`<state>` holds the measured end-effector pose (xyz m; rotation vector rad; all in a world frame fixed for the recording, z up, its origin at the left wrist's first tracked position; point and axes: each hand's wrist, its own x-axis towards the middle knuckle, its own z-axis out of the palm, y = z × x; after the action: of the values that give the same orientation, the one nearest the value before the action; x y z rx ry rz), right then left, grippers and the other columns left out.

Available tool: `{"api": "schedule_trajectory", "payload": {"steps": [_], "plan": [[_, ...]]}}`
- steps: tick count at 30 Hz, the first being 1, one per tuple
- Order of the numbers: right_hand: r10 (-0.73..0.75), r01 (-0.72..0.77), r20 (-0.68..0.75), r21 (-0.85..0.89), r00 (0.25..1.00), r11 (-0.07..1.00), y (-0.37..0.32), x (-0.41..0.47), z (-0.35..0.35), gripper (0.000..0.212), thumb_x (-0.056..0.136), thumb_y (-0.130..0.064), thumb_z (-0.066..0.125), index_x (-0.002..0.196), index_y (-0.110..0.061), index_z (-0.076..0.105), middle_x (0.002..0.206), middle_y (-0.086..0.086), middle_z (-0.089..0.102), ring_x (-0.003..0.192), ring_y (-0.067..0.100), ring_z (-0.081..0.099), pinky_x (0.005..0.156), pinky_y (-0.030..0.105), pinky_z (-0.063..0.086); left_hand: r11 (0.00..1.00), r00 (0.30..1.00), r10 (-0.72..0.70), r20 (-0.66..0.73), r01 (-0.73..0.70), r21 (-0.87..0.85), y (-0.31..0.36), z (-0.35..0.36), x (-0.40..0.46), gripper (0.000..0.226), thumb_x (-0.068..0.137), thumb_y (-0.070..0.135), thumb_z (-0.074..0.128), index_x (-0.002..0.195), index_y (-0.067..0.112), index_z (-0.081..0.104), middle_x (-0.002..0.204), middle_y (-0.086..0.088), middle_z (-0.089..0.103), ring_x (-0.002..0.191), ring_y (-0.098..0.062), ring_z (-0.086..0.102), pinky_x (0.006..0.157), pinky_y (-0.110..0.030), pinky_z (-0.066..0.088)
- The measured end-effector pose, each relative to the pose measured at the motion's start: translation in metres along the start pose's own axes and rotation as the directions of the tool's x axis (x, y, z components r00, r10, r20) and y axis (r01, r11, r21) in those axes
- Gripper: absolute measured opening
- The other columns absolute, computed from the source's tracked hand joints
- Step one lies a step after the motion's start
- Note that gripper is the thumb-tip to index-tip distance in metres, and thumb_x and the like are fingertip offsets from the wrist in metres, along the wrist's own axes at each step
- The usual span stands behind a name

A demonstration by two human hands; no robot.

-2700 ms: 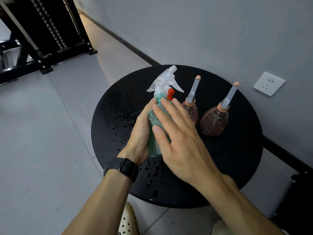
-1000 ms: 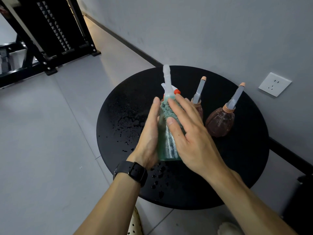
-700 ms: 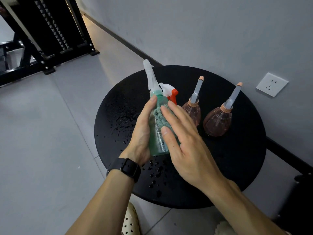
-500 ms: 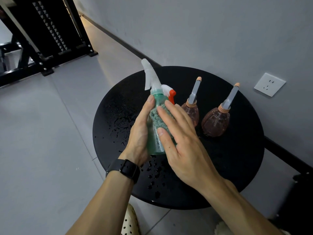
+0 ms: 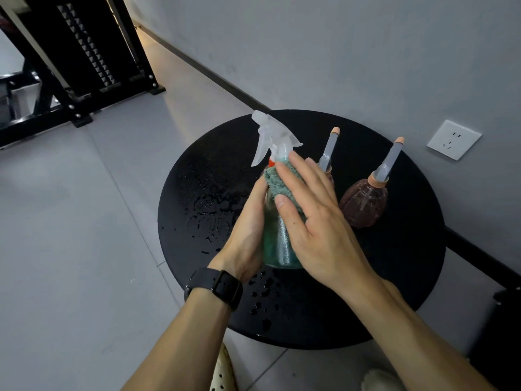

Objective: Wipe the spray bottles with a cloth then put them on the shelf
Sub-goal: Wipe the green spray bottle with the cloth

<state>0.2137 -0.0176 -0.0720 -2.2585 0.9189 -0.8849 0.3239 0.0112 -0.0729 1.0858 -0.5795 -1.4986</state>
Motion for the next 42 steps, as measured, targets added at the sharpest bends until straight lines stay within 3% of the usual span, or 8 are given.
{"api": "schedule_trajectory", "payload": {"steps": [7, 10, 14, 23, 28, 33, 39, 42], "plan": [[0.016, -0.017, 0.044, 0.034, 0.999, 0.999, -0.005, -0.008, 0.006, 0.048, 0.104, -0.030, 0.037, 0.151, -0.024, 0.030, 0.159, -0.015, 0.018, 0.145, -0.007, 0.000, 0.111, 0.003, -0.001, 0.995, 0.997, 0.024, -0.073, -0.030, -0.092, 0.000, -0.012, 0.002, 0.065, 0.098, 0.062, 0.037, 0.119, 0.011, 0.072, 0.111, -0.012, 0.072, 0.105, -0.027, 0.068, 0.092, -0.039, 0.053], [0.014, -0.018, 0.085, 0.041, 0.996, 0.999, -0.008, -0.014, 0.010, 0.050, 0.102, -0.034, 0.035, 0.151, -0.028, 0.026, 0.160, -0.016, 0.015, 0.146, -0.005, -0.001, 0.116, 0.010, 0.004, 0.987, 0.993, 0.058, -0.107, -0.073, -0.142, 0.003, -0.016, 0.004, 0.063, 0.096, 0.062, 0.042, 0.117, 0.009, 0.070, 0.113, -0.014, 0.068, 0.108, -0.031, 0.062, 0.098, -0.042, 0.049], [0.013, -0.019, 0.097, 0.058, 0.995, 0.998, -0.007, -0.018, 0.010, 0.050, 0.102, -0.034, 0.035, 0.151, -0.028, 0.027, 0.160, -0.016, 0.015, 0.146, -0.005, -0.001, 0.118, 0.014, 0.008, 0.986, 0.990, 0.074, -0.118, -0.091, -0.143, 0.004, -0.016, 0.004, 0.050, 0.095, 0.054, 0.051, 0.111, 0.010, 0.069, 0.101, -0.010, 0.068, 0.095, -0.027, 0.063, 0.086, -0.036, 0.053], [0.006, -0.007, 0.059, 0.021, 0.998, 1.000, -0.004, -0.013, 0.008, 0.048, 0.103, -0.032, 0.036, 0.150, -0.028, 0.026, 0.160, -0.014, 0.018, 0.147, -0.002, 0.001, 0.116, 0.009, 0.002, 0.991, 0.988, 0.085, -0.126, -0.097, -0.094, 0.001, -0.011, 0.002, 0.044, 0.100, 0.043, 0.048, 0.115, 0.009, 0.072, 0.106, -0.011, 0.071, 0.095, -0.023, 0.068, 0.086, -0.034, 0.055], [0.049, -0.049, 0.011, 0.056, 0.999, 0.997, 0.000, -0.002, -0.001, 0.047, 0.103, -0.031, 0.038, 0.149, -0.024, 0.034, 0.159, -0.014, 0.022, 0.146, -0.003, 0.006, 0.110, 0.002, 0.000, 0.996, 0.993, 0.086, -0.082, -0.087, -0.007, -0.003, -0.002, 0.002, 0.044, 0.106, 0.038, 0.038, 0.110, 0.008, 0.069, 0.080, -0.003, 0.074, 0.069, -0.014, 0.072, 0.057, -0.023, 0.055], [0.098, -0.098, 0.010, 0.089, 0.995, 0.991, 0.004, 0.002, -0.004, 0.046, 0.104, -0.030, 0.041, 0.149, -0.027, 0.033, 0.158, -0.016, 0.022, 0.146, -0.004, 0.008, 0.110, 0.001, 0.003, 0.999, 0.998, 0.030, -0.049, -0.031, -0.023, -0.003, 0.000, 0.000, 0.045, 0.105, 0.042, 0.039, 0.115, 0.008, 0.066, 0.081, -0.004, 0.073, 0.069, -0.016, 0.072, 0.055, -0.024, 0.055], [0.113, -0.118, 0.047, 0.121, 0.993, 0.986, -0.001, -0.003, -0.002, 0.048, 0.104, -0.032, 0.039, 0.150, -0.031, 0.029, 0.159, -0.020, 0.016, 0.145, -0.006, 0.006, 0.115, 0.009, 0.007, 0.998, 0.994, 0.049, -0.099, -0.053, -0.032, 0.000, -0.002, 0.000, 0.059, 0.102, 0.053, 0.040, 0.129, 0.007, 0.066, 0.105, -0.011, 0.074, 0.091, -0.022, 0.072, 0.071, -0.029, 0.058], [0.108, -0.117, 0.080, 0.122, 0.991, 0.986, -0.005, -0.009, 0.002, 0.049, 0.103, -0.032, 0.039, 0.150, -0.032, 0.027, 0.158, -0.022, 0.015, 0.145, -0.007, 0.005, 0.115, 0.009, 0.008, 0.992, 0.988, 0.085, -0.130, -0.095, -0.077, 0.001, -0.010, 0.002, 0.066, 0.101, 0.059, 0.039, 0.133, 0.007, 0.063, 0.119, -0.016, 0.067, 0.107, -0.029, 0.065, 0.087, -0.037, 0.055]]}}
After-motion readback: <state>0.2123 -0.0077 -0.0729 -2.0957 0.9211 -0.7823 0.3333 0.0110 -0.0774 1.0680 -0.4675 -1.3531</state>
